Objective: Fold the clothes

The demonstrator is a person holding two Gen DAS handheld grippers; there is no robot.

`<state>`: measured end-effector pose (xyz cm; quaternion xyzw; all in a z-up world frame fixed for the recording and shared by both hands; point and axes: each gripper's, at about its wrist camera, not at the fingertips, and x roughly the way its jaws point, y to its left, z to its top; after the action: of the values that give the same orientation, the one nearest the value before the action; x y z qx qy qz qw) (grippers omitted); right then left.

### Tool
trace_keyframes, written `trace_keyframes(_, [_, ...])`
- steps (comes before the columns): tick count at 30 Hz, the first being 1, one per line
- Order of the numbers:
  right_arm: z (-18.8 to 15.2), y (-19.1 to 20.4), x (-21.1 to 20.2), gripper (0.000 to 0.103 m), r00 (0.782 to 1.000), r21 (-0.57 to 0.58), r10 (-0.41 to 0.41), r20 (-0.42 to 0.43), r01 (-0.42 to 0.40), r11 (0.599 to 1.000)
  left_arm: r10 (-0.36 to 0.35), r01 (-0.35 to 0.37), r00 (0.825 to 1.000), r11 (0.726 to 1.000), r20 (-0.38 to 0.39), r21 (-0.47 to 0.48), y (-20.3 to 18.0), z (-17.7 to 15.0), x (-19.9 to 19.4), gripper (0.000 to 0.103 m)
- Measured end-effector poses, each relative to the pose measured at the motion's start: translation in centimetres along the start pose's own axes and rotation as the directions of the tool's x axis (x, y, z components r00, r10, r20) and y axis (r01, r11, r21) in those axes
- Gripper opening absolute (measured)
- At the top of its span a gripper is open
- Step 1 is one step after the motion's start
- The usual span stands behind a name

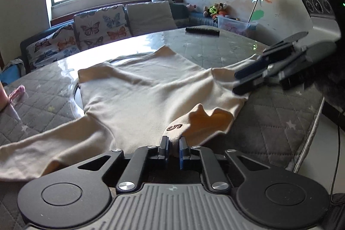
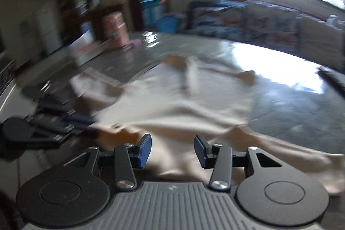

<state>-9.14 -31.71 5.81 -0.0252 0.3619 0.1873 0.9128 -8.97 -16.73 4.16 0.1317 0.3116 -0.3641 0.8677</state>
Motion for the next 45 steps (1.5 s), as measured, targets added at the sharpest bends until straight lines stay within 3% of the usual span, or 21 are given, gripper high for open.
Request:
trace_keyframes(5, [-0.6, 2.1, 3.4, 0.034, 0.998, -0.043, 0.005, -0.061, -0.008, 0.999, -0.005, 0.005, 1.0, 1.0, 0.006, 0.0, 0.1, 0.0, 0.1, 0.01])
trace_keyframes(7, [-1.1, 2.4, 4.2, 0.019, 0.997, -0.062, -0.019, -0.079, 0.014, 0.998, -0.008, 0.008, 1.0, 1.0, 0.005, 0.001, 0.1, 0.0, 0.1, 0.01])
trace_keyframes(10, [-1.6, 2.6, 4.4, 0.005, 0.995, -0.086, -0.041, -0.093, 0.033, 0.996, -0.02, 0.02, 1.0, 1.0, -0.001, 0.01, 0.1, -0.2, 0.0, 0.01])
trace_keyframes(17, [-2.2, 3.3, 3.2, 0.006, 0.984, -0.181, 0.005, -0.176, -0.038, 0.983, -0.065, 0.066, 0.997, 0.997, -0.035, 0.027, 0.6, 0.0, -0.5, 0.015])
trace_keyframes(22, [-0.5, 2.3, 1.9, 0.012, 0.982, -0.153, 0.072, -0.175, -0.099, 0.983, -0.062, 0.062, 0.998, 0.998, -0.023, 0.03, 1.9, 1.0, -1.8, 0.023])
trace_keyframes(28, [2.6, -0.4, 2.1, 0.013, 0.992, -0.141, 0.022, -0.123, -0.039, 0.989, 0.065, -0.065, 0.998, 0.998, 0.021, -0.007, 5.1, 4.4, -1.2, 0.024])
trace_keyframes(37, [7.0, -8.4, 7.4, 0.013, 0.986, -0.01, -0.147, -0.083, 0.147, 0.989, 0.249, -0.255, 0.967, 0.953, -0.057, -0.162, 11.9, 8.6, 6.1, 0.024])
trace_keyframes(41, [8.4, -12.9, 10.5, 0.014, 0.975, 0.103, -0.207, -0.079, 0.215, 0.971, 0.298, -0.31, 0.951, 0.929, -0.087, -0.203, 14.5, 10.1, 9.4, 0.031])
trace_keyframes(45, [9.0, -16.4, 13.0, 0.015, 0.972, 0.21, -0.221, -0.08, 0.233, 0.949, 0.329, -0.344, 0.939, 0.91, -0.101, -0.231, 16.3, 11.1, 12.1, 0.041])
